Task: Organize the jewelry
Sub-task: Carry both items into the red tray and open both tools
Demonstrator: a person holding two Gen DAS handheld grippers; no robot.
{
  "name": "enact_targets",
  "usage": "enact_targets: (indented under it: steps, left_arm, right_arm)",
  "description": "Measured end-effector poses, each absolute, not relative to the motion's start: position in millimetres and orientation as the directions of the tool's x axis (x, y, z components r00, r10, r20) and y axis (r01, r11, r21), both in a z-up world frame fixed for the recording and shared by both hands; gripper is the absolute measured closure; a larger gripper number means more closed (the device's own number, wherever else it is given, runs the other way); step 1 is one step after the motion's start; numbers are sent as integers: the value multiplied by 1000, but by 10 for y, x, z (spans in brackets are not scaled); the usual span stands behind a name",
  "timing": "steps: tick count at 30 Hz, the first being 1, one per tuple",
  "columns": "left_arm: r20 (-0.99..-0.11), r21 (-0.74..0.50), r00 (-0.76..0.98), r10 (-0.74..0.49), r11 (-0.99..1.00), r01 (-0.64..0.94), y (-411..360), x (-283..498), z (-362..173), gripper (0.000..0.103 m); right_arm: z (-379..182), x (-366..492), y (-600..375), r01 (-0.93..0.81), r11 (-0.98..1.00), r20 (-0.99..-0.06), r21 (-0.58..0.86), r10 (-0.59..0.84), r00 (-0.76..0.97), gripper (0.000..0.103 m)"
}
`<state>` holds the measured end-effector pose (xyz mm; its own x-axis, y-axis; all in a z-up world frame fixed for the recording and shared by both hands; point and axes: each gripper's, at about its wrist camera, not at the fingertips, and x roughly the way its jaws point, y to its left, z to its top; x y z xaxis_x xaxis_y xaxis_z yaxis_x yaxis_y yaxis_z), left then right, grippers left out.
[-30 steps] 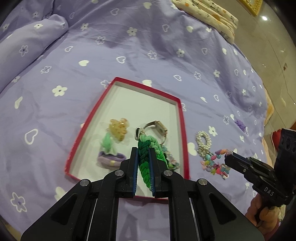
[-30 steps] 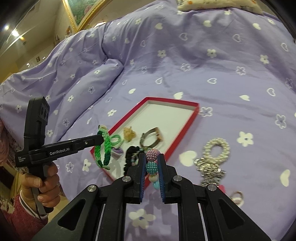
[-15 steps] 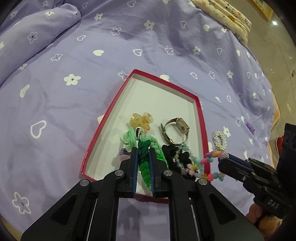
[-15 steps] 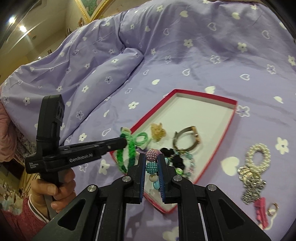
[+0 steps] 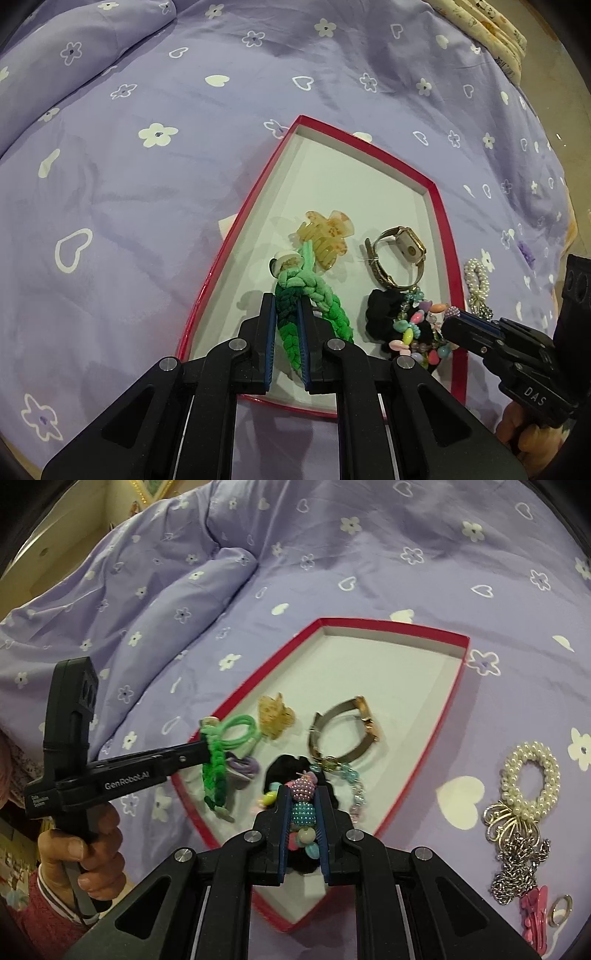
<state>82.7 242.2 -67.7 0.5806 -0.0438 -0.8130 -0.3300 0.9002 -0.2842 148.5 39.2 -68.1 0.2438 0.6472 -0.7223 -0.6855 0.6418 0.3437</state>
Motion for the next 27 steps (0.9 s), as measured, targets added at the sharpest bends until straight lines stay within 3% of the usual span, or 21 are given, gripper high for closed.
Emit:
enact_targets:
  steps: [12,16,19,27]
  left_arm:
    - [-820,-262,572,-25,905,-336,2422,826,-668,88]
    - [-821,-256,570,-19,906,-338,2413,810,-652,78]
    - [-819,-252,574,-17,909,-332,2391,787,-628,78]
    - [-816,-247,577,-19,915,-318,2316,727,-558,77]
  right_arm:
    - [-754,1535,374,-669,650,-736,359,639,226,86]
    - [-740,1552,362,-664,652,-733,366,642,226,83]
    - [-709,1541,342,-666,648,-726,369,648,228,77]
    - [-557,1439,268,-677,642,-710,360,659,248,77]
